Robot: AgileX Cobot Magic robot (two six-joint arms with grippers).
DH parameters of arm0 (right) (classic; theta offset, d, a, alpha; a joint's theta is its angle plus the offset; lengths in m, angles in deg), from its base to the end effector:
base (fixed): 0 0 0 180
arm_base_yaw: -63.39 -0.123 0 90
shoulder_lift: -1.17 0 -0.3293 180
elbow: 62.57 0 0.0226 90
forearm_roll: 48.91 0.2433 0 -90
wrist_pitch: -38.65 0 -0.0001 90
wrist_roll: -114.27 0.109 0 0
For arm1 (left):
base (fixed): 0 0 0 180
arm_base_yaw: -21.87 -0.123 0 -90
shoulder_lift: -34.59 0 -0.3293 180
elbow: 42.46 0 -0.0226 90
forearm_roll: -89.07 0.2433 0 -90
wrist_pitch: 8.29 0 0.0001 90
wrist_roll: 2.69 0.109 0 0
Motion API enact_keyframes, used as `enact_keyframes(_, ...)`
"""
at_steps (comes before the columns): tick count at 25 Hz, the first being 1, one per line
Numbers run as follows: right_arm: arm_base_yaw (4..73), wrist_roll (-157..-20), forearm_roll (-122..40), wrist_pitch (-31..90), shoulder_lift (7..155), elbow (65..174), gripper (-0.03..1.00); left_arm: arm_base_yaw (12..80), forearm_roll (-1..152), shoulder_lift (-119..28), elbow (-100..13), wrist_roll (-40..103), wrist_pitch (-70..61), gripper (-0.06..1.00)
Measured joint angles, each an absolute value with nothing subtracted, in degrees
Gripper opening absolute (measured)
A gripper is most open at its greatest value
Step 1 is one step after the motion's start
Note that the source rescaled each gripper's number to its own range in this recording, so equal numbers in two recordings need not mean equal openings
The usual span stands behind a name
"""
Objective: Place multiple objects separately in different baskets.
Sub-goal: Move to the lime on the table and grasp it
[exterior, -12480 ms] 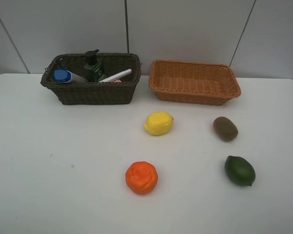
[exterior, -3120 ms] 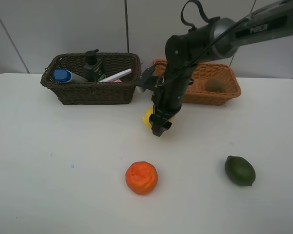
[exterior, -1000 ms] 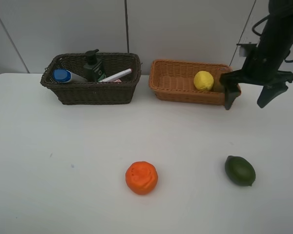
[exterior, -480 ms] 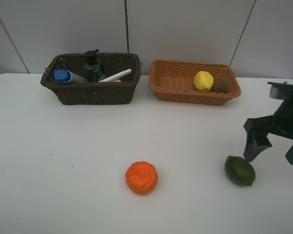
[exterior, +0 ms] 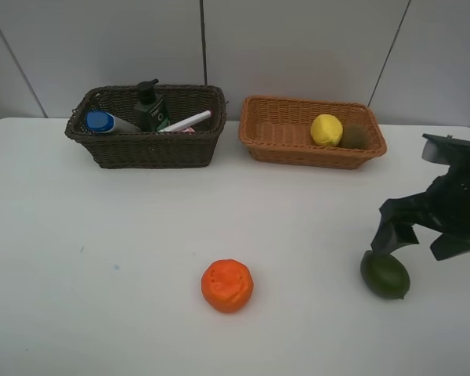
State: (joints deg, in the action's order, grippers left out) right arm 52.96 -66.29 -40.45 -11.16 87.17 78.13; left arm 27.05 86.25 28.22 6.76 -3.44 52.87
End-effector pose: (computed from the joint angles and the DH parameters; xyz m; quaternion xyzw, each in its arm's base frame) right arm 0.1929 0.0480 0.2215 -0.0505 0.9961 0.0618 0.0374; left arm -0.0423 -0.0009 0.2666 0.0341 0.8506 -0.0517 0.5222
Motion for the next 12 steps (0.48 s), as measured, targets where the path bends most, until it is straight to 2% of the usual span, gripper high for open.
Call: enact_keyframes(12, 53.0, -67.1, -39.7, -9.7, 92.1, 78.1, 0.99, 27.1, 86.3, 28.2, 6.8, -3.4, 52.9, 0.97)
